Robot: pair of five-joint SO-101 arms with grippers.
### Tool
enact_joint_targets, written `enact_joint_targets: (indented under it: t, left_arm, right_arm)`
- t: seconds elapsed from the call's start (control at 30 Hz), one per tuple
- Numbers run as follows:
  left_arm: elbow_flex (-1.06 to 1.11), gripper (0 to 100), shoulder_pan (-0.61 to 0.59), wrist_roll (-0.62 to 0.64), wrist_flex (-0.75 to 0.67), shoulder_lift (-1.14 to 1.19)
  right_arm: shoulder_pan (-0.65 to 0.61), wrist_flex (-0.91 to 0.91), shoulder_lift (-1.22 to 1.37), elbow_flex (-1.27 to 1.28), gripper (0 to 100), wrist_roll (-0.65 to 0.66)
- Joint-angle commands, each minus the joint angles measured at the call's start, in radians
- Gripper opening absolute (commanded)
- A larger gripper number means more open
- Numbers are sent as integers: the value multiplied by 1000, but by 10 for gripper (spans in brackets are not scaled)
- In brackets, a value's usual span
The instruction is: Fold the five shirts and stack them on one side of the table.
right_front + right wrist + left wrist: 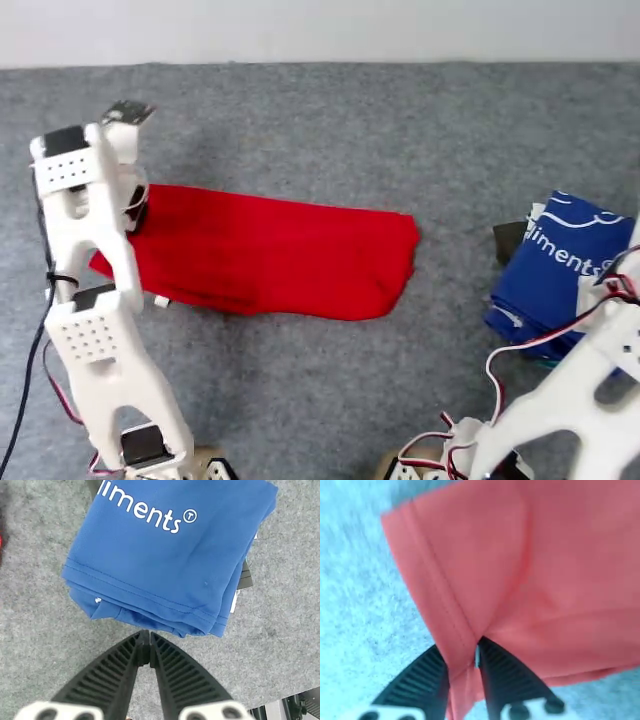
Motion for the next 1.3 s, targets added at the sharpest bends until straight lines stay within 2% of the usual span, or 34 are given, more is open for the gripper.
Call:
enact_joint_targets:
  t: [0.0,0.13,0.33,0.53,0.67,0.8,0.97,1.17,1.27]
  left_arm:
    - [76,12,117,-3,34,-176]
    - [209,12,259,5,32,-334]
    - [297,13,485,87,31,-500]
    - [298,13,694,124,25,-517]
    - [302,13,796,124,-43,-512]
    - [292,13,872,124,-75,-433]
    - [292,13,899,124,-155,-327]
    - [292,13,945,129,-238,-296]
    - [292,13,968,176,-276,-296]
  right_arm:
    - [2,38,-27,-5,9,3]
    - [2,38,-27,-5,9,3]
    - [5,39,-27,-5,9,2]
    - [7,39,-27,-5,9,2]
    - [7,39,-28,17,9,2]
    - [7,39,-28,51,9,2]
    - [7,39,-28,52,9,2]
    - [7,39,-28,52,9,2]
    - [7,39,-28,52,9,2]
